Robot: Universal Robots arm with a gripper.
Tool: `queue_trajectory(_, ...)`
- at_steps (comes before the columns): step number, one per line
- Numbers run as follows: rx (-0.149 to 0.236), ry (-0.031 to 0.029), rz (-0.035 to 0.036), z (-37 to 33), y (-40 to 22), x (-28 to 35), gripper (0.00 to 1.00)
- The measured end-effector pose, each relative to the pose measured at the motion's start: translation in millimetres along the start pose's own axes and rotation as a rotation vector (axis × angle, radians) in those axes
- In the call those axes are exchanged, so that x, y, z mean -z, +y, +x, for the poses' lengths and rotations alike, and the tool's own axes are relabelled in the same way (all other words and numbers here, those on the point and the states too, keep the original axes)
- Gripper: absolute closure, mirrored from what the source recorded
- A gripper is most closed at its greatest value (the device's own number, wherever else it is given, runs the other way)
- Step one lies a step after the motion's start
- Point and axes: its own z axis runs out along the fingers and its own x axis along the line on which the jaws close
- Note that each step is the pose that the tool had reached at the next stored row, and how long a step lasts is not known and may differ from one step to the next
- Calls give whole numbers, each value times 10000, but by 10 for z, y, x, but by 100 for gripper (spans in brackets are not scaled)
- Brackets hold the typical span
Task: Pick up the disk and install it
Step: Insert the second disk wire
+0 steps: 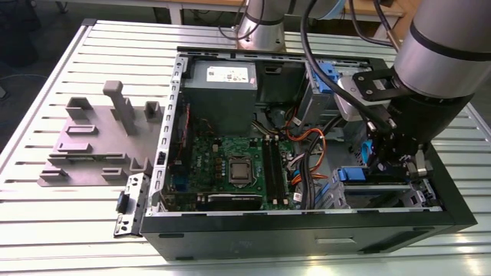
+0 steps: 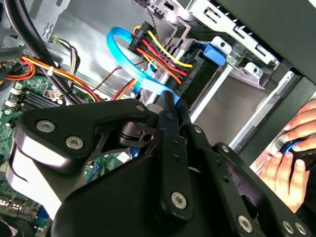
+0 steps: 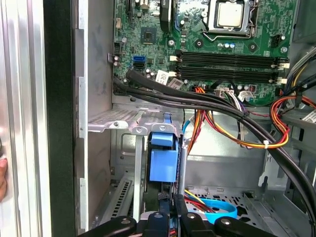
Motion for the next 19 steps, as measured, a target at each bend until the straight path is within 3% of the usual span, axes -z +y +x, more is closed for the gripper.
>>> queue_trajectory(14, -2, -12, 6, 7, 6, -33, 84)
queue_trajectory(19, -2, -13, 5, 8, 2, -10, 76)
